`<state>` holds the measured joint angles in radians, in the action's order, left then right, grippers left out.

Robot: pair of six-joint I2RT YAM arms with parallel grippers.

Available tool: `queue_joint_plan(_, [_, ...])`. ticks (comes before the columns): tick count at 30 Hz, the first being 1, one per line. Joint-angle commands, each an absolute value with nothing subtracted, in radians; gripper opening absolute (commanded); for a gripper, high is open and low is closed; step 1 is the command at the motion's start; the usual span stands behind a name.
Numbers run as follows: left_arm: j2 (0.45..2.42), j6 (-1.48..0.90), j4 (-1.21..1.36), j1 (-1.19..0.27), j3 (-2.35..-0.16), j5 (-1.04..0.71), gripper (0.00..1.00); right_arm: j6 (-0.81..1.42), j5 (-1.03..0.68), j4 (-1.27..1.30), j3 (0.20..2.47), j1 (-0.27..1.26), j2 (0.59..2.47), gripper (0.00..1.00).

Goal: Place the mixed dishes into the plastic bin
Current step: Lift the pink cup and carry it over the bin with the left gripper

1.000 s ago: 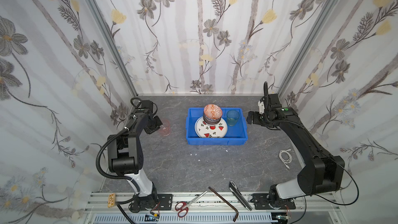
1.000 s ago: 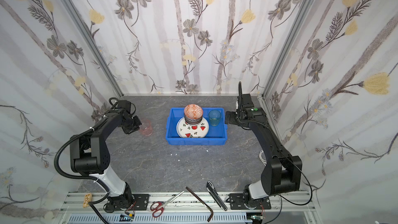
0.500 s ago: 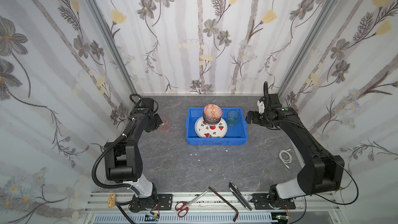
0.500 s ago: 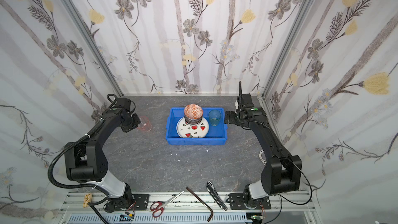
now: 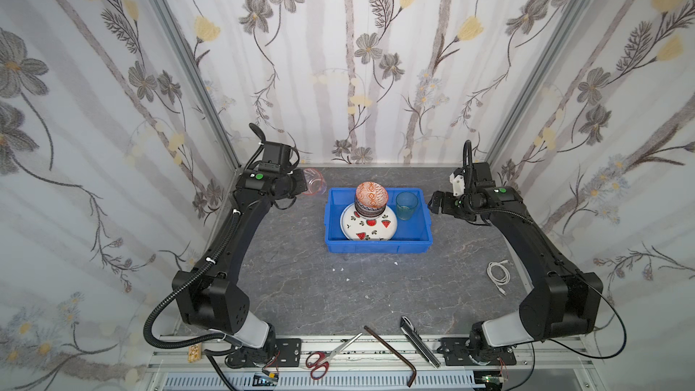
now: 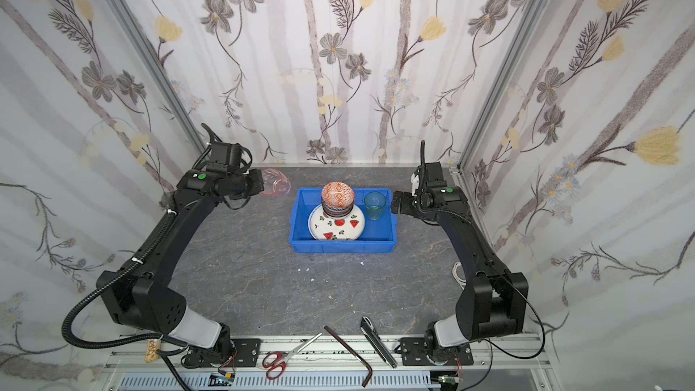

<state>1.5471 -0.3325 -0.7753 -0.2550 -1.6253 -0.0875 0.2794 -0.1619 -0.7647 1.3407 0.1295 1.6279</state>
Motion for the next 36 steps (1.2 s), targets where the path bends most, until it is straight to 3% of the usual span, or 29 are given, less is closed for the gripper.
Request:
queue_joint_plan(1, [1.574, -0.292, -0.773, -0.327, -1.691, -0.091, 0.0, 0.28, -0.183, -0.736, 1.345, 0.123, 1.61, 0.99])
queue_joint_plan(19, [1.967, -0.277, -0.772, -0.686, -2.148, -0.077, 0.0, 0.276, -0.194, -0.743, 1.292, 0.06, 1.522, 0.99])
queue_joint_plan(28, [2.189, -0.27, -0.77, -0.759, -2.364, 0.004, 0.0, 0.261, -0.207, -0.743, 1.257, 0.015, 1.491, 0.99])
queue_joint_plan(36, [2.293, -0.285, -0.77, -0.761, -2.43, 0.036, 0.0, 0.24, -0.223, -0.741, 1.226, -0.019, 1.478, 0.99])
